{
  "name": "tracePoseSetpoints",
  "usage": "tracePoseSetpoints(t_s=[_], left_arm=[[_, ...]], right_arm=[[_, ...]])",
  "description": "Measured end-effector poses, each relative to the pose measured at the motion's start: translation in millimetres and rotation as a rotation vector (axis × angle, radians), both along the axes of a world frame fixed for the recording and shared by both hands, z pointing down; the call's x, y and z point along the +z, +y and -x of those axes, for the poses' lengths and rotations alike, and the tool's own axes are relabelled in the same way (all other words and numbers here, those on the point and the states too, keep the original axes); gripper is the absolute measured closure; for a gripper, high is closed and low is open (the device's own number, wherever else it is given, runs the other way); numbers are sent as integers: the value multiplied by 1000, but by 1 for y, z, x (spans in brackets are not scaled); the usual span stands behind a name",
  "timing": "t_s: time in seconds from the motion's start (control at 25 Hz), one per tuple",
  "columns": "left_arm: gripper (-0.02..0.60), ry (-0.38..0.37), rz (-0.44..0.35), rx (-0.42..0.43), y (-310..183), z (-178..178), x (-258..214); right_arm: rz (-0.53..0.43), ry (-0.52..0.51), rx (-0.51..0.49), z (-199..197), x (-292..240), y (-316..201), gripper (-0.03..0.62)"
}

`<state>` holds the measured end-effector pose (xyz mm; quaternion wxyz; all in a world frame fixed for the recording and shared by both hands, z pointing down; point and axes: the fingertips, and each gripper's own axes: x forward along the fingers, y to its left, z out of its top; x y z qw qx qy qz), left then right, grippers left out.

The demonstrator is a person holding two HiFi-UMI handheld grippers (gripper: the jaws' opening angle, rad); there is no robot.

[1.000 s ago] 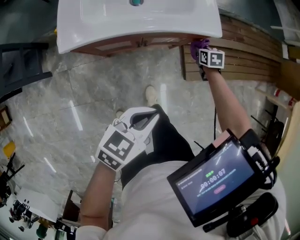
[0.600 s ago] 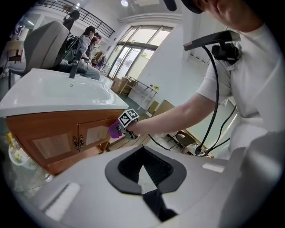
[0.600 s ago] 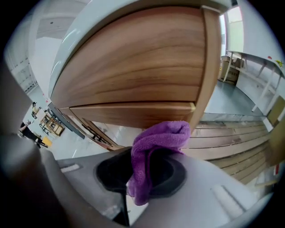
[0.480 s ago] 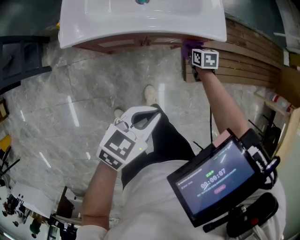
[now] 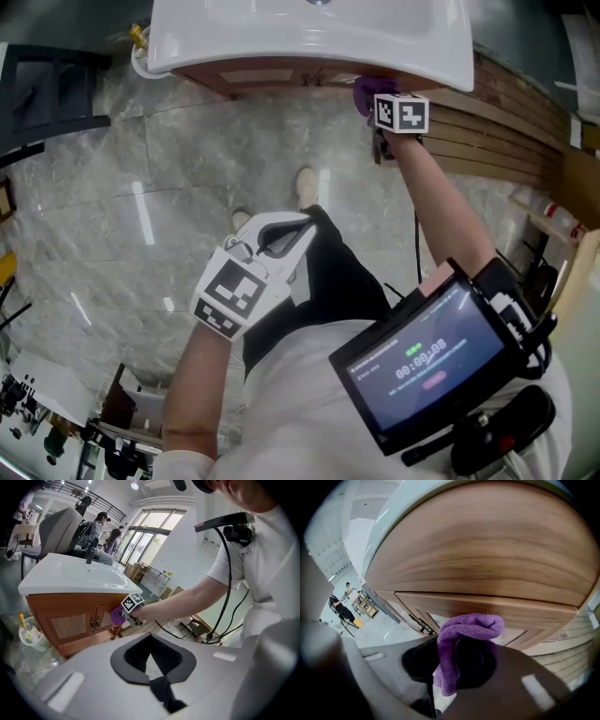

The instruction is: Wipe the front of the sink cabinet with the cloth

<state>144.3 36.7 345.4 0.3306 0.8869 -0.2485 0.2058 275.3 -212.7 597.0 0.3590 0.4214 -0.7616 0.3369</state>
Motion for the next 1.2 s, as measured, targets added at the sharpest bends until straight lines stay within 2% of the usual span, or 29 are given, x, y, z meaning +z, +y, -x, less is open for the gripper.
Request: tracePoseSetpoints(t_s=[0.24,1.2], left_arm=[[577,3,4,-21,4,12,-2],[577,29,2,-151,43,101,-2]], right_arm=[[1,-11,-41,31,-3,-2,522],[12,-3,-165,163,-1,18,522]])
